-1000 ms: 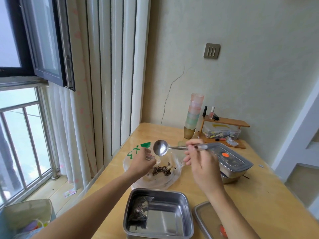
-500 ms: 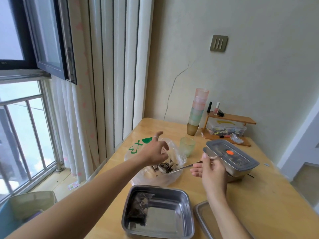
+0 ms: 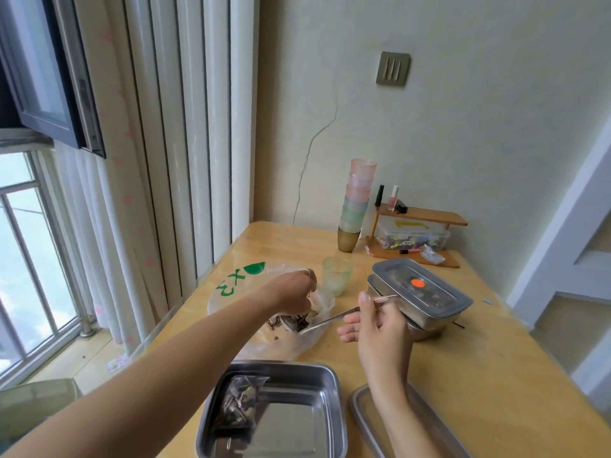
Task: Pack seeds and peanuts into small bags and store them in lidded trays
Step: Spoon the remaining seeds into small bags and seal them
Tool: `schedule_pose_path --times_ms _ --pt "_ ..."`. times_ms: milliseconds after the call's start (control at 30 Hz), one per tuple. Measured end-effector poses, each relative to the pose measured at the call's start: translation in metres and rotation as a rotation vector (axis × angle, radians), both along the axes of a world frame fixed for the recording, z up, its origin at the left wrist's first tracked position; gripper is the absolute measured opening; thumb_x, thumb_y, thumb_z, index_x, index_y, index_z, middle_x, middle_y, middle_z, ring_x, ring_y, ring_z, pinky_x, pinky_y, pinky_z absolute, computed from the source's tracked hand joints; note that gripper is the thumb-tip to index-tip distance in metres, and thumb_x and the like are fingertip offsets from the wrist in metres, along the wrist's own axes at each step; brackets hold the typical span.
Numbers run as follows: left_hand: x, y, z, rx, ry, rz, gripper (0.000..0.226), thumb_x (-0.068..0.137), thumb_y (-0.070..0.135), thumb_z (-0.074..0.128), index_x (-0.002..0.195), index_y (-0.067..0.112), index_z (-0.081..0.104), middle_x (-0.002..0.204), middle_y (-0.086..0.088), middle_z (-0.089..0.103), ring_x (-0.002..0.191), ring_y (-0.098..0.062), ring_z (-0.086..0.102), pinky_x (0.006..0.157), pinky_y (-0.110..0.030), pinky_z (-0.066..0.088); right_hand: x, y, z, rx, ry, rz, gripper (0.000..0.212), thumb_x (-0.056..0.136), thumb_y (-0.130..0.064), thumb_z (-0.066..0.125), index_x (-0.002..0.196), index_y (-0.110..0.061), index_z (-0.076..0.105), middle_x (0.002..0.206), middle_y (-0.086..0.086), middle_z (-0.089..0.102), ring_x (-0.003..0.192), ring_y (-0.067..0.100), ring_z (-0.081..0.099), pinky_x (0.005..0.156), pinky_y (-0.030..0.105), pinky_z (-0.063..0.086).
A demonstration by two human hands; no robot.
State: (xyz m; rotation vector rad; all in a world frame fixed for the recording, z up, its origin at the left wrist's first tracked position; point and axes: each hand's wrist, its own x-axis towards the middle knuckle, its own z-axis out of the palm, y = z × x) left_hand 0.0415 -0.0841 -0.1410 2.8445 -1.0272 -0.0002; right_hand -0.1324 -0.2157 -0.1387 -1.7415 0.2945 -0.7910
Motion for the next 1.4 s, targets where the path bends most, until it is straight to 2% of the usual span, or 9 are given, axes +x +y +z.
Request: schedule_pose_path --times_ms 400,733,833,900,1033,1167,1267,1333,1400 --pt "-0.032 0.032 0.036 -0.084 -0.117 0.004 0.044 0.084 0.007 0.056 0.126 0.01 0.069 0.135 -0.001 0.058 0.114 -0.023 0.062 0.092 -0.035 0.053 -0.011 0.007 -0.003 -0.058 -0.037 -0.028 0.028 0.104 -0.03 0.059 0.081 -0.013 0.062 0.063 0.0 0.072 0.049 0.018 0.07 0.066 0.049 0.062" --pt "-0.061 0.049 0.054 -0.072 -0.132 -0.014 0.041 0.09 0.014 0.059 0.13 0.011 0.067 0.139 -0.003 0.055 0.117 -0.024 0.06 0.095 -0.035 0.05 -0.03 0.021 -0.013 -0.111 -0.001 -0.01 0.019 0.104 -0.021 0.059 0.087 -0.016 0.062 0.068 -0.002 0.074 0.054 0.013 0.071 0.063 0.03 0.059" --pt "-0.062 0.054 0.044 -0.115 -0.069 0.003 0.042 0.09 0.011 0.061 0.132 0.014 0.065 0.151 -0.004 0.042 0.119 -0.023 0.058 0.101 -0.037 0.049 -0.032 0.022 -0.012 -0.091 0.021 0.011 0.018 0.105 -0.02 0.057 0.089 -0.014 0.062 0.068 -0.002 0.074 0.055 0.014 0.072 0.064 0.03 0.059" --pt "-0.062 0.059 0.032 -0.171 -0.046 0.032 0.048 0.09 0.008 0.062 0.137 0.016 0.059 0.162 -0.004 0.023 0.11 -0.022 0.063 0.096 -0.034 0.052 -0.031 0.021 -0.013 -0.064 0.046 0.022 0.018 0.106 -0.021 0.055 0.091 -0.014 0.063 0.069 -0.001 0.075 0.056 0.014 0.072 0.068 0.035 0.061" --pt "-0.062 0.073 0.0 -0.342 -0.003 0.045 0.081 0.088 0.004 0.067 0.155 0.022 0.026 0.165 -0.002 -0.009 0.106 -0.022 0.065 0.087 -0.026 0.057 -0.028 0.016 -0.015 0.018 0.066 0.048 0.018 0.107 -0.022 0.054 0.093 -0.018 0.064 0.071 -0.002 0.075 0.06 0.019 0.074 0.076 0.047 0.063" --pt "-0.063 0.086 -0.022 -0.61 0.086 0.154 0.095 0.083 0.005 0.077 0.155 0.024 0.017 0.156 -0.009 0.013 0.11 -0.017 0.058 0.086 -0.018 0.054 -0.024 0.011 -0.015 0.07 0.05 0.06 0.019 0.107 -0.022 0.052 0.093 -0.019 0.063 0.073 0.0 0.075 0.062 0.024 0.075 0.08 0.056 0.061" --pt "-0.064 0.091 -0.03 -0.829 0.205 0.296 0.1 0.076 0.006 0.079 0.149 0.03 0.015 0.141 -0.014 0.038 0.116 -0.028 0.059 0.093 -0.039 0.058 -0.021 0.008 -0.007 0.077 0.02 0.063 0.02 0.108 -0.021 0.051 0.092 -0.019 0.063 0.073 0.001 0.075 0.063 0.025 0.075 0.08 0.058 0.061" --pt "-0.067 0.092 -0.033 -0.985 0.338 0.352 0.104 0.076 -0.004 0.075 0.149 0.03 0.009 0.107 -0.018 0.058 0.089 -0.029 0.067 0.079 -0.046 0.06 -0.017 0.006 0.0 0.079 0.002 0.072 0.02 0.108 -0.02 0.05 0.092 -0.018 0.063 0.073 0.002 0.074 0.063 0.026 0.074 0.079 0.058 0.061" --pt "-0.07 0.092 -0.035 -1.071 0.43 0.37 0.108 0.078 -0.01 0.073 0.152 0.026 0.002 0.082 -0.017 0.063 0.072 -0.028 0.065 0.07 -0.037 0.057 -0.015 0.005 0.008 0.069 -0.014 0.091 0.02 0.108 -0.021 0.051 0.093 -0.017 0.063 0.073 0.003 0.074 0.064 0.026 0.074 0.078 0.058 0.061"
